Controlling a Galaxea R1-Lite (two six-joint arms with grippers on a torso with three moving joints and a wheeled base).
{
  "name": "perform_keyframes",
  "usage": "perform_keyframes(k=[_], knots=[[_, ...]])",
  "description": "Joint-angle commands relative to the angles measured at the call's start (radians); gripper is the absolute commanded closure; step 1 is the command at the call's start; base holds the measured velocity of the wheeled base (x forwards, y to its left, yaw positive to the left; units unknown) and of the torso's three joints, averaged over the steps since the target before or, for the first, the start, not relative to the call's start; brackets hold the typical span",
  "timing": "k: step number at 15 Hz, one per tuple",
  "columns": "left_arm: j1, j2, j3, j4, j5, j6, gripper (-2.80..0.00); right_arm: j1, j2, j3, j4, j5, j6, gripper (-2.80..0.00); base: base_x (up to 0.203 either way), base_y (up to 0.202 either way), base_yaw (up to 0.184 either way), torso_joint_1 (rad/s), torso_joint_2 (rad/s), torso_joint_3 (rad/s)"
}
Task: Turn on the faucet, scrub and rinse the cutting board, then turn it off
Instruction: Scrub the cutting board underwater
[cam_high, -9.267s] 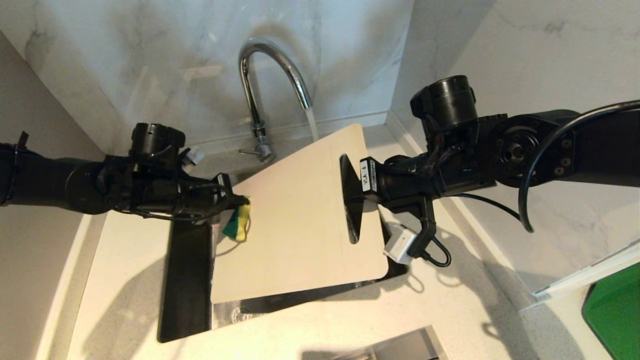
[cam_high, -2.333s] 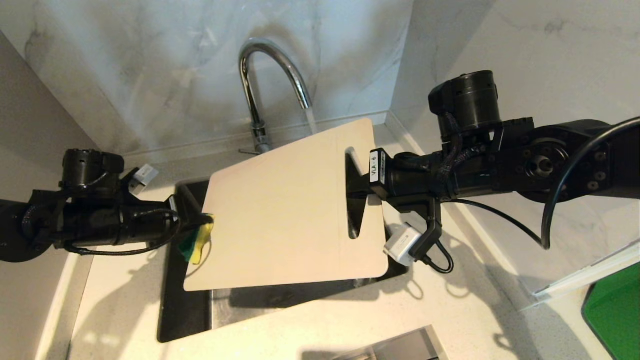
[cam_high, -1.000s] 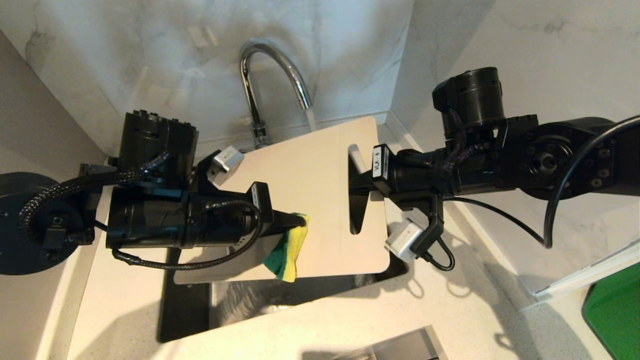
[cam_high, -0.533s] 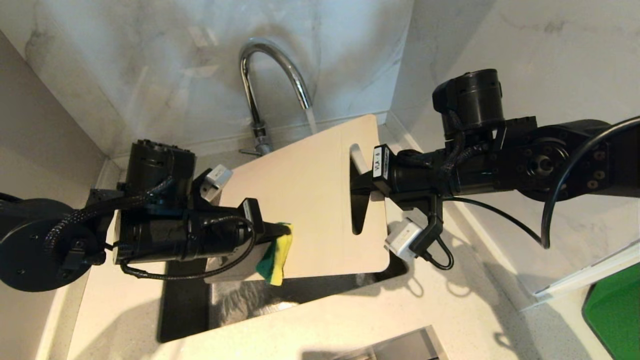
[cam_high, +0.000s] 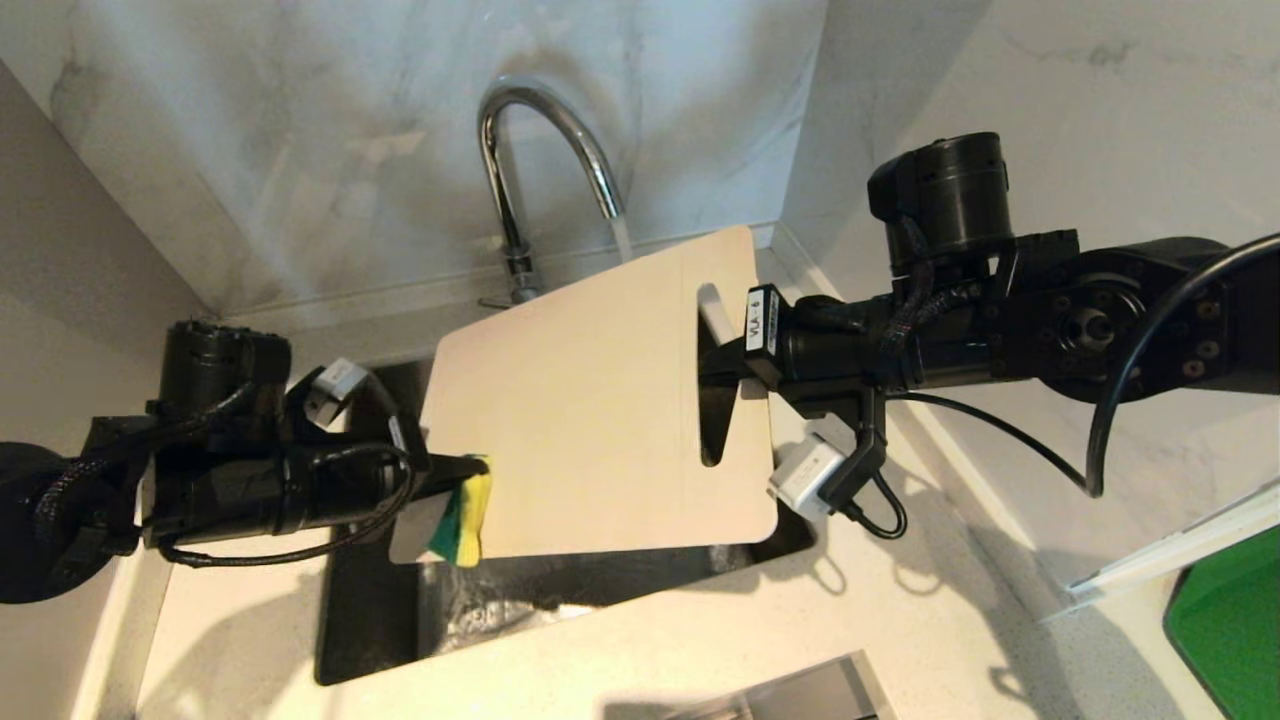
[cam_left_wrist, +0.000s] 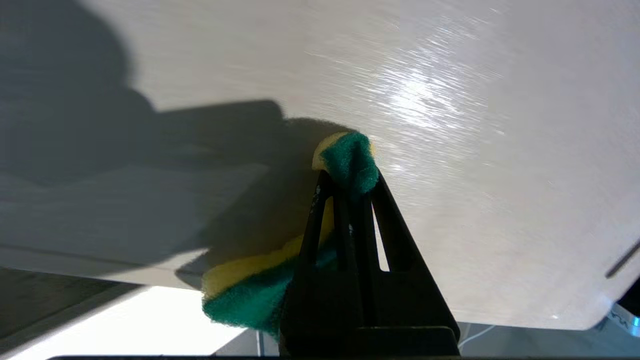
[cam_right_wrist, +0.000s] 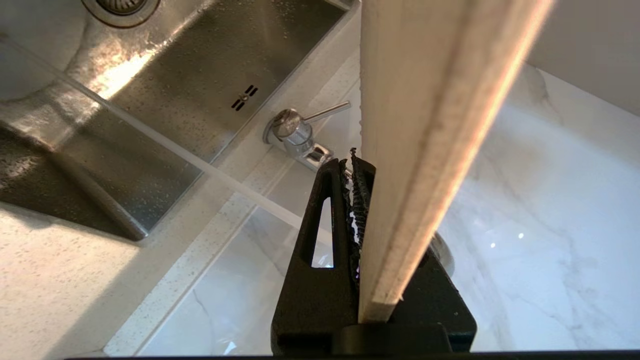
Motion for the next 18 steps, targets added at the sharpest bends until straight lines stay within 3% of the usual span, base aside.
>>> perform_keyframes(k=[1,5,9,14,18], knots=[[0.088,-0.004,0.053,-0.029,-0.036,-0.002,0.0,0.0,-0.001,0.0,0.001,0.001,-0.016,0.0,0.0,0.0,0.0,0.0,0.0,0.0],[0.217,-0.004,0.122,-0.098,-0.109,0.01,0.0,0.0,0.002,0.0,0.001,0.001,-0.016,0.0,0.0,0.0,0.0,0.0,0.0,0.0],[0.282,-0.006,0.16,-0.104,-0.156,0.042,0.0,0.0,-0.001,0.003,-0.011,0.001,-0.013,0.0,0.0,0.0,0.0,0.0,0.0,0.0],[0.334,-0.065,0.161,-0.104,-0.214,0.035,0.0,0.0,-0.001,0.006,-0.011,0.001,-0.011,0.0,0.0,0.0,0.0,0.0,0.0,0.0],[0.333,-0.178,0.123,-0.104,-0.251,-0.034,0.0,-0.001,-0.01,0.02,-0.011,0.0,-0.011,0.0,0.0,0.0,0.0,0.0,0.0,0.0]])
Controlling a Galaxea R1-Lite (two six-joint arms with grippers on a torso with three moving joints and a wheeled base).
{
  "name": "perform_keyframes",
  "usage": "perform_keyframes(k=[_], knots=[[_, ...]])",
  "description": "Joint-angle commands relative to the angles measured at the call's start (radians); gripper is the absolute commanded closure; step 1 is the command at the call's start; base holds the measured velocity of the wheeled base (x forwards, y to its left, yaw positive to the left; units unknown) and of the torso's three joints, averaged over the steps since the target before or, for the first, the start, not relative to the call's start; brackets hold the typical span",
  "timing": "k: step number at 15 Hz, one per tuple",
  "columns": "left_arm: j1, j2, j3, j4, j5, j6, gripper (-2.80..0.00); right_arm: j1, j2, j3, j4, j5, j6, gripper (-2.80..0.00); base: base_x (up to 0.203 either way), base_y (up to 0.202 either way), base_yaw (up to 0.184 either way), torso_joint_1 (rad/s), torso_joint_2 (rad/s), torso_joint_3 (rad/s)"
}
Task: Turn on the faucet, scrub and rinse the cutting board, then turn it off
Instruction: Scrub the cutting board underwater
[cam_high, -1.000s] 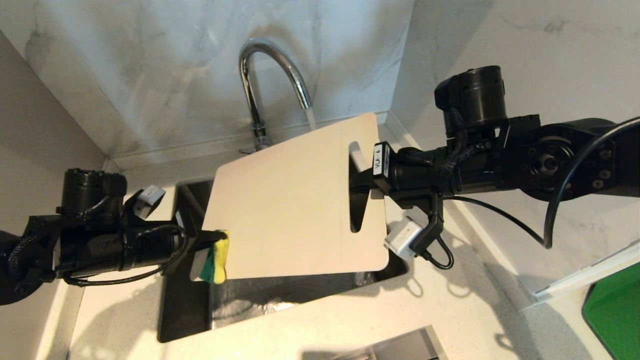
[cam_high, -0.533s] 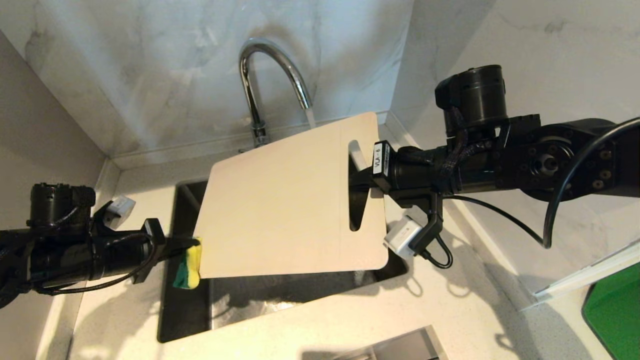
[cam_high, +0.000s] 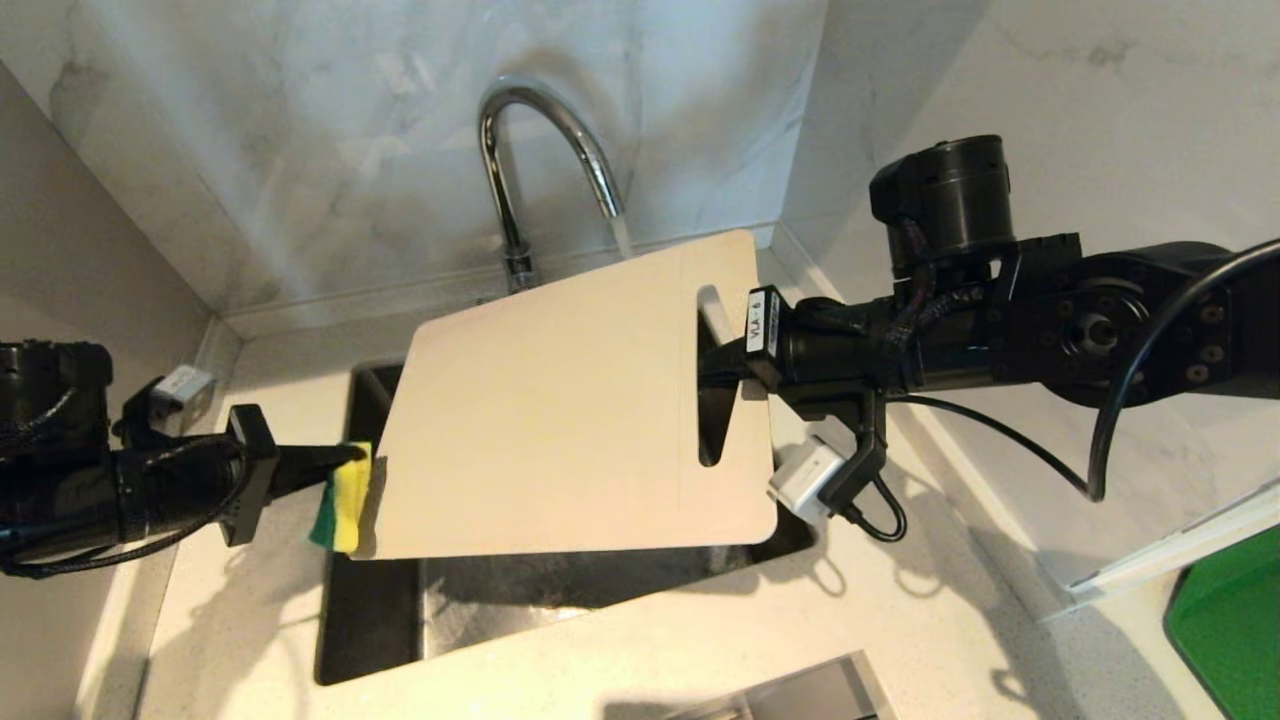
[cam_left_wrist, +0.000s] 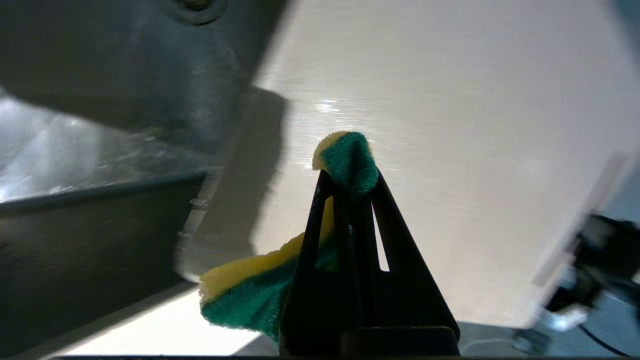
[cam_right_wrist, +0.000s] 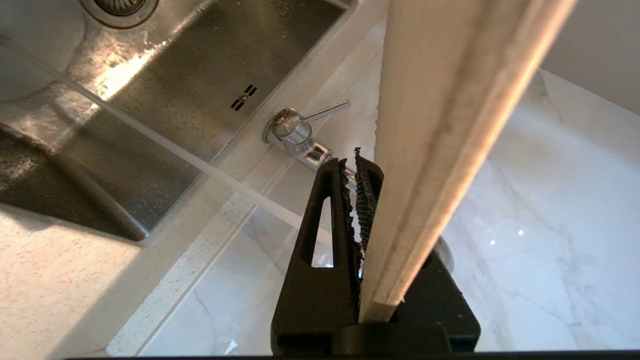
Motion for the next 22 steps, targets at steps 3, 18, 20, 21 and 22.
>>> perform_keyframes(k=[3,18,20,21,22], knots=[[-0.013,-0.127,-0.126,0.003,-0.045,-0.088,0.0,0.0,-0.025,0.011,0.001,0.004,-0.015,0.0,0.0,0.0,0.0,0.0,0.0,0.0],[-0.013,-0.055,-0.295,0.078,-0.049,-0.114,0.0,0.0,-0.3,0.047,0.003,-0.042,0.08,0.0,0.0,0.0,0.0,0.0,0.0,0.0],[-0.024,-0.059,-0.294,0.078,-0.047,-0.114,0.0,0.001,-0.35,0.078,-0.001,-0.084,0.096,0.0,0.0,0.0,0.0,0.0,0.0,0.0],[-0.024,-0.061,-0.294,0.078,-0.047,-0.114,0.0,0.0,-0.369,0.096,-0.013,-0.113,0.103,0.0,0.0,0.0,0.0,0.0,0.0,0.0],[-0.024,-0.063,-0.294,0.078,-0.047,-0.114,0.0,0.001,-0.381,0.113,-0.044,-0.125,0.113,0.0,0.0,0.0,0.0,0.0,0.0,0.0]])
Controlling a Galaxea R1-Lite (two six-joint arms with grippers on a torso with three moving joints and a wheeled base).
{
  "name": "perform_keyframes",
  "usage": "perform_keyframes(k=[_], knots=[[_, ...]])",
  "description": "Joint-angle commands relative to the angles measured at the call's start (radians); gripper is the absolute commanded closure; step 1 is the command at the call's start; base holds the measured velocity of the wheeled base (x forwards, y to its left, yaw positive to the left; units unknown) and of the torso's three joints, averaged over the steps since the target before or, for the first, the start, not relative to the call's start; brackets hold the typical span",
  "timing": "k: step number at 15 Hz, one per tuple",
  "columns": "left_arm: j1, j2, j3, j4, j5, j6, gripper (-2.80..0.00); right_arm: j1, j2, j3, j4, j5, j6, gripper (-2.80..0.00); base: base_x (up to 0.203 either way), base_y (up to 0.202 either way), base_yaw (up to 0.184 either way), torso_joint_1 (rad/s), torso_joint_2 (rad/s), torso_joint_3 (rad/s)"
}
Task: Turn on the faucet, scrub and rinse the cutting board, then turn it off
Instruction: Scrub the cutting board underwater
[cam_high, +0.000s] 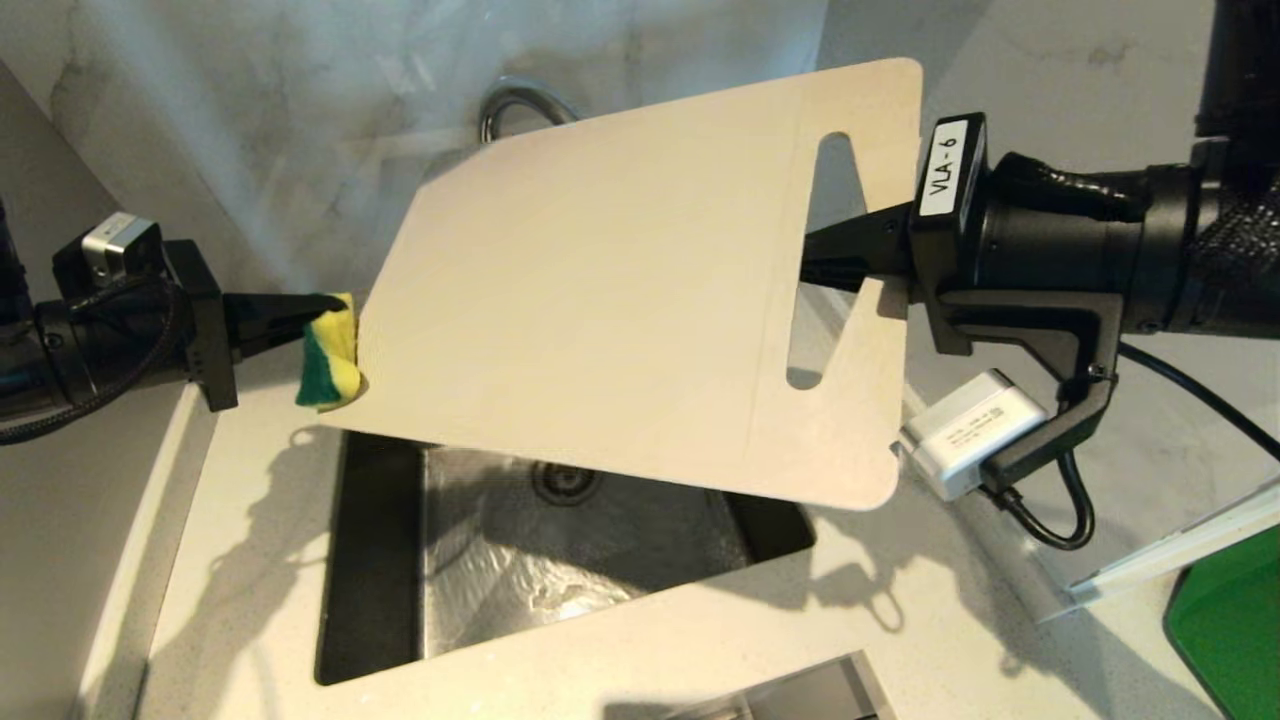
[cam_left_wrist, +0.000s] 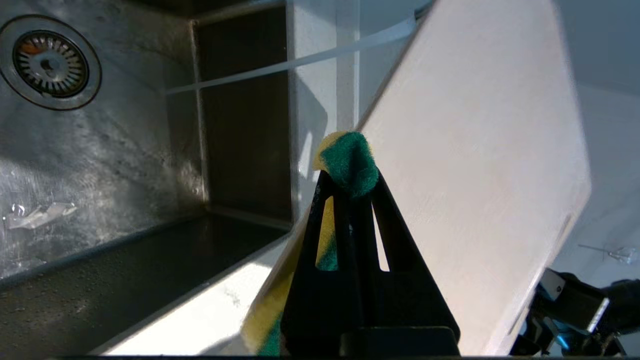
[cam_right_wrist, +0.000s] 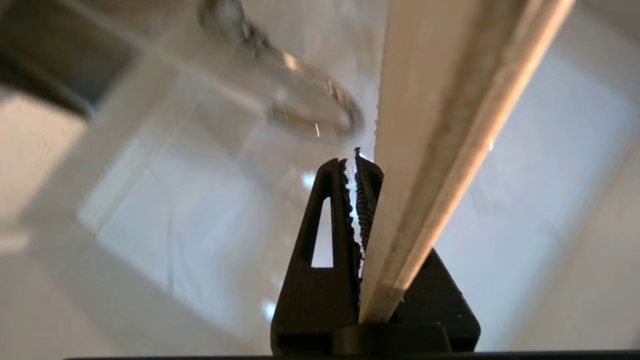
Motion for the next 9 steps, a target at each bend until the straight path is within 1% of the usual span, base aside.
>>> perform_keyframes(k=[1,3,5,7,9], knots=[[-0.002,-0.001,0.0,-0.003,-0.003,-0.006,0.0,0.001,-0.052,0.037,-0.053,-0.008,0.005,0.0,0.0,0.0,0.0,0.0,0.0,0.0],[-0.001,-0.003,0.0,-0.003,-0.003,-0.006,0.0,0.0,-0.076,0.069,-0.089,-0.03,0.012,0.0,0.0,0.0,0.0,0.0,0.0,0.0],[0.002,-0.006,-0.002,-0.003,-0.003,-0.006,0.0,0.0,-0.103,0.122,-0.092,-0.058,0.02,0.0,0.0,0.0,0.0,0.0,0.0,0.0],[0.005,-0.01,-0.004,-0.003,-0.003,-0.006,0.0,-0.002,-0.124,0.162,-0.093,-0.061,0.03,0.0,0.0,0.0,0.0,0.0,0.0,0.0],[0.017,-0.012,-0.012,-0.003,-0.003,-0.006,0.0,-0.019,-0.128,0.171,-0.093,-0.061,0.03,0.0,0.0,0.0,0.0,0.0,0.0,0.0]])
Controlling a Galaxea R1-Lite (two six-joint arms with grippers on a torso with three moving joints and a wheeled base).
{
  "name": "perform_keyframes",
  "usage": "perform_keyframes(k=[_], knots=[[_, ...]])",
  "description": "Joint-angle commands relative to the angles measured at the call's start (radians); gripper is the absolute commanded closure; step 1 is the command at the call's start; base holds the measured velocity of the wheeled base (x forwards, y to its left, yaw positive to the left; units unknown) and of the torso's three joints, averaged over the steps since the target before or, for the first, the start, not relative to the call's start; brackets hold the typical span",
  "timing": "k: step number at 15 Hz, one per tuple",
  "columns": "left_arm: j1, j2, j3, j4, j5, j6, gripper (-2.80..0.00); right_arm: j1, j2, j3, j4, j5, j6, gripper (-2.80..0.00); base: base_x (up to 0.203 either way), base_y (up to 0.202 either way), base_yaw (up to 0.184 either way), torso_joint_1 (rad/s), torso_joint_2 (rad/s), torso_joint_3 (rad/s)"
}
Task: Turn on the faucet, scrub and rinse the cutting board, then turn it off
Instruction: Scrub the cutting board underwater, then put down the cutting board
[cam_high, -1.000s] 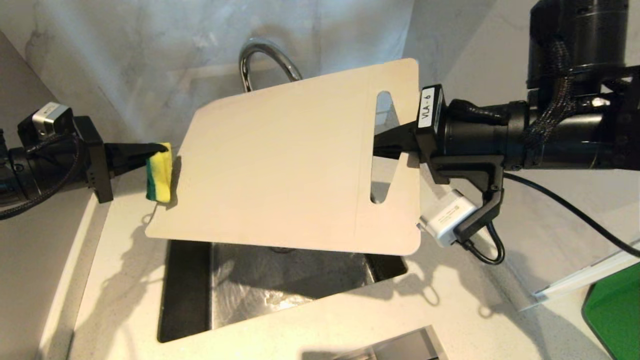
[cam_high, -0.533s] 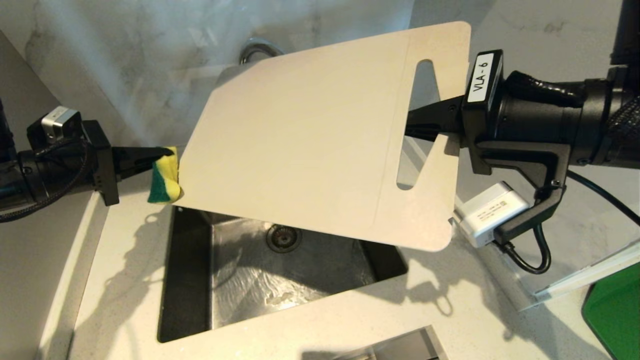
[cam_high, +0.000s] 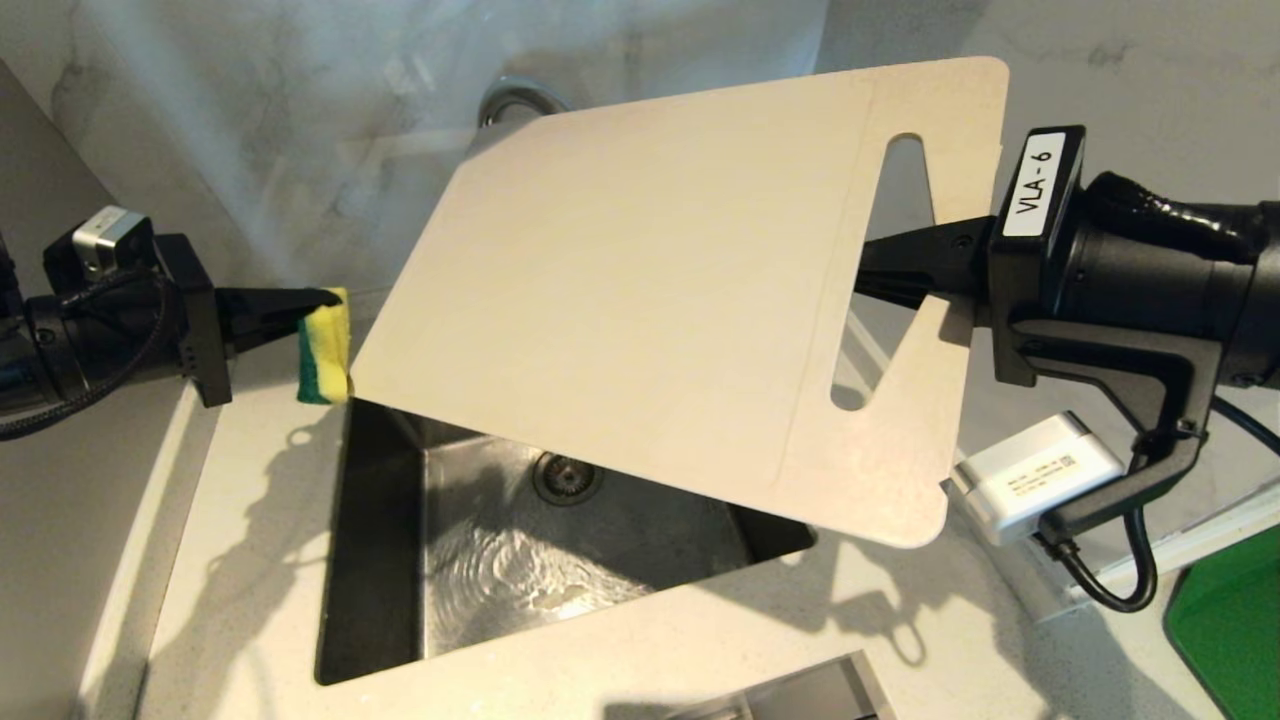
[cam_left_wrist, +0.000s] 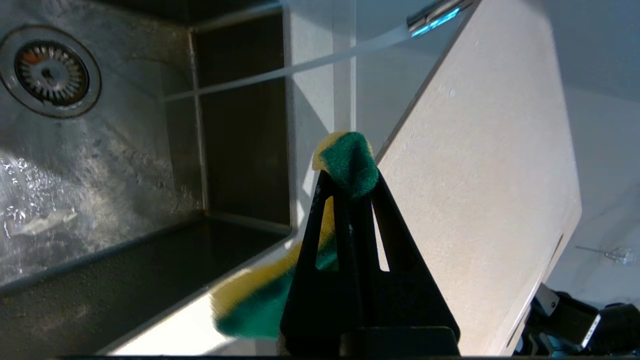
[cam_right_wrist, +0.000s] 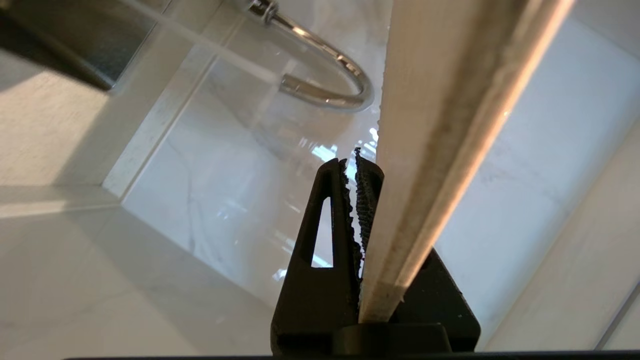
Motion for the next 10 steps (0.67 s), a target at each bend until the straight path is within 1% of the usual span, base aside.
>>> perform_keyframes(k=[1,5,7,10], knots=[[0.01,-0.01,-0.009,-0.003,-0.002,-0.006,0.0,-0.017,-0.014,0.02,0.0,0.002,-0.014,0.0,0.0,0.0,0.0,0.0,0.0,0.0],[0.054,-0.03,-0.032,0.003,-0.005,-0.007,0.0,-0.027,-0.018,0.038,0.0,0.002,-0.014,0.0,0.0,0.0,0.0,0.0,0.0,0.0],[0.057,-0.031,-0.036,0.009,-0.005,-0.007,0.0,-0.028,-0.029,0.039,-0.001,0.001,-0.015,0.0,0.0,0.0,0.0,0.0,0.0,0.0],[0.059,-0.033,-0.037,0.01,-0.005,-0.007,0.0,-0.109,-0.063,0.038,0.0,-0.005,-0.007,0.0,0.0,0.0,0.0,0.0,0.0,0.0]])
